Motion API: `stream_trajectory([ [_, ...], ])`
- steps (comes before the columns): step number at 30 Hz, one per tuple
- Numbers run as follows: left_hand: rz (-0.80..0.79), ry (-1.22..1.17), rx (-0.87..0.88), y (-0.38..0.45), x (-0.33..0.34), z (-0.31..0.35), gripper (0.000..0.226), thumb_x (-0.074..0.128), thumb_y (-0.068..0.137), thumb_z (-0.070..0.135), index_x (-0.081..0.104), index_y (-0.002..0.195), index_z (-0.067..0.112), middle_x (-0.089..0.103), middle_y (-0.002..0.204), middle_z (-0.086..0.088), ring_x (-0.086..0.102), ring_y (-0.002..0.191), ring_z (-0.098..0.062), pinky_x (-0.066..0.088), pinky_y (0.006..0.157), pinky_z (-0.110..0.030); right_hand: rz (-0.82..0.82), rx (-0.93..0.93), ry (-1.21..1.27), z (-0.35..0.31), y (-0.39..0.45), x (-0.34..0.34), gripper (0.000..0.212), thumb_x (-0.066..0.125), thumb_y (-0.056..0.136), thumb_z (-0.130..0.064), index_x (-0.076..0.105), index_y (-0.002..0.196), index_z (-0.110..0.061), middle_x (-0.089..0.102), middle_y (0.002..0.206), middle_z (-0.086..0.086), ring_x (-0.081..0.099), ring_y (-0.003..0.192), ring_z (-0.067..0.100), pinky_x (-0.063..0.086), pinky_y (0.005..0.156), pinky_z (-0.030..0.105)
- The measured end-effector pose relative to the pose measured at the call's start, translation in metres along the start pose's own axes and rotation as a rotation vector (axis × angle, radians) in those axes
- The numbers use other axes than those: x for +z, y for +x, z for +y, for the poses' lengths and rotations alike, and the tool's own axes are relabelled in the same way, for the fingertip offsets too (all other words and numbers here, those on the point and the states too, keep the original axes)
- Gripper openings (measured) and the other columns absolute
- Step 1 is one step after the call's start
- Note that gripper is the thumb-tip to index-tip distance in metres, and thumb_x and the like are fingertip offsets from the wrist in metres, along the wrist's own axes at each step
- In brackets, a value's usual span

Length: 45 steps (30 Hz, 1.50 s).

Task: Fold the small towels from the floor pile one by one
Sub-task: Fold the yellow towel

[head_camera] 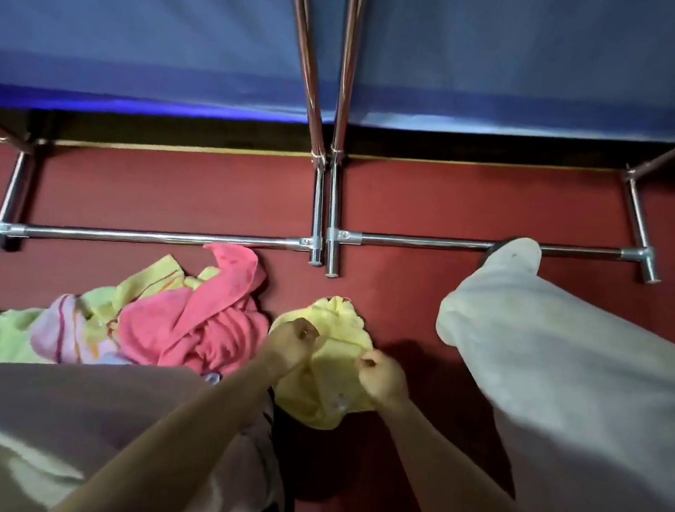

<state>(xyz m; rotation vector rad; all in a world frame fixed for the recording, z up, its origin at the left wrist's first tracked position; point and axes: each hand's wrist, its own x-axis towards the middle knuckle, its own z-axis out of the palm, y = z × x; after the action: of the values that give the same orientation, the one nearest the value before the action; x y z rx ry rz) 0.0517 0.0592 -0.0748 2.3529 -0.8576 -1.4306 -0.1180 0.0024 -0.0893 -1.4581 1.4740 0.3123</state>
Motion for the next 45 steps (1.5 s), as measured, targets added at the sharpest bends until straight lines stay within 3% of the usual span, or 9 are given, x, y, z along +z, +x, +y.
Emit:
stream_trajectory([
  [5,0.056,0.141,0.033,0.019,0.022,-0.029,0.03,0.047,0.094,0.022,0.066,0.114,0.012,0.065,0.107,-0.007,0.063,0.092,-0.022,0.049,0.08,-0.028,0.011,0.055,-0.1,0.022,0.026,0.022,0.045,0.041,0.088,-0.036,0.057,0.122,-0.012,0.056,0.12,0.011,0.054,0.113,0.028,0.041,0.092,0.032],
  [9,-0.032,0.203,-0.001,0.034,0.029,-0.036,0.039,0.055,0.094,0.02,0.054,0.134,0.018,0.057,0.13,-0.005,0.056,0.118,-0.025,0.043,0.097,-0.031,0.048,0.072,-0.206,0.036,0.045,0.033,0.039,0.055,0.089,-0.03,0.051,0.123,-0.011,0.052,0.123,0.012,0.051,0.115,0.03,0.041,0.091,0.034],
  [14,0.027,0.048,-0.033,0.045,0.041,-0.038,0.04,0.068,0.087,0.03,0.059,0.125,0.023,0.064,0.102,0.003,0.059,0.094,-0.017,0.045,0.084,-0.028,-0.078,0.09,-0.082,0.043,0.055,0.035,0.028,0.055,0.089,-0.024,0.061,0.111,-0.008,0.063,0.115,0.013,0.059,0.106,0.031,0.044,0.082,0.032],
  [18,0.032,-0.027,-0.017,0.041,0.043,-0.02,0.008,0.063,0.092,0.017,0.07,0.096,0.017,0.069,0.092,-0.005,0.06,0.078,-0.015,0.041,0.057,-0.008,-0.031,0.053,0.055,0.033,0.048,0.03,0.023,0.053,0.09,-0.02,0.06,0.105,-0.003,0.063,0.107,0.015,0.058,0.1,0.031,0.041,0.078,0.031],
  [22,0.149,-0.176,0.048,0.025,0.023,0.01,0.014,0.066,0.087,0.008,0.073,0.083,0.02,0.067,0.08,0.01,0.063,0.081,-0.011,0.047,0.069,-0.016,0.022,0.054,0.267,0.007,0.035,0.01,0.012,0.055,0.092,-0.017,0.055,0.089,-0.006,0.056,0.088,0.01,0.051,0.084,0.021,0.034,0.069,0.027],
  [29,0.188,-0.569,-0.015,-0.028,-0.052,0.089,0.028,0.06,0.09,-0.003,0.063,0.068,0.014,0.058,0.049,0.007,0.052,0.057,-0.011,0.043,0.057,-0.019,0.065,-0.011,0.691,-0.079,-0.035,-0.074,0.013,0.053,0.093,-0.017,0.062,0.102,-0.013,0.06,0.089,0.002,0.054,0.085,0.016,0.041,0.061,0.022],
  [32,0.221,-0.675,0.11,-0.072,-0.083,0.125,0.031,0.056,0.09,-0.008,0.065,0.069,0.013,0.055,0.044,0.008,0.045,0.055,-0.014,0.041,0.056,-0.022,0.105,-0.172,0.685,-0.104,-0.084,-0.11,0.01,0.054,0.093,-0.017,0.063,0.092,-0.013,0.06,0.086,0.003,0.054,0.083,0.017,0.041,0.067,0.026],
  [37,0.192,-0.68,0.4,-0.164,-0.117,0.163,0.02,0.054,0.092,-0.003,0.069,0.095,0.01,0.065,0.08,-0.005,0.058,0.07,-0.014,0.048,0.066,-0.02,0.138,-0.397,0.665,-0.11,-0.171,-0.157,0.016,0.055,0.094,-0.02,0.057,0.079,-0.021,0.059,0.083,-0.001,0.056,0.084,0.017,0.042,0.077,0.029],
  [45,0.274,-0.121,0.711,-0.257,-0.109,0.147,0.019,0.067,0.087,0.01,0.075,0.098,0.023,0.074,0.092,-0.002,0.065,0.079,-0.008,0.049,0.08,-0.02,0.056,-0.47,0.947,-0.105,-0.244,-0.181,0.026,0.054,0.094,-0.01,0.057,0.118,0.0,0.064,0.103,0.014,0.061,0.093,0.024,0.05,0.076,0.03],
])
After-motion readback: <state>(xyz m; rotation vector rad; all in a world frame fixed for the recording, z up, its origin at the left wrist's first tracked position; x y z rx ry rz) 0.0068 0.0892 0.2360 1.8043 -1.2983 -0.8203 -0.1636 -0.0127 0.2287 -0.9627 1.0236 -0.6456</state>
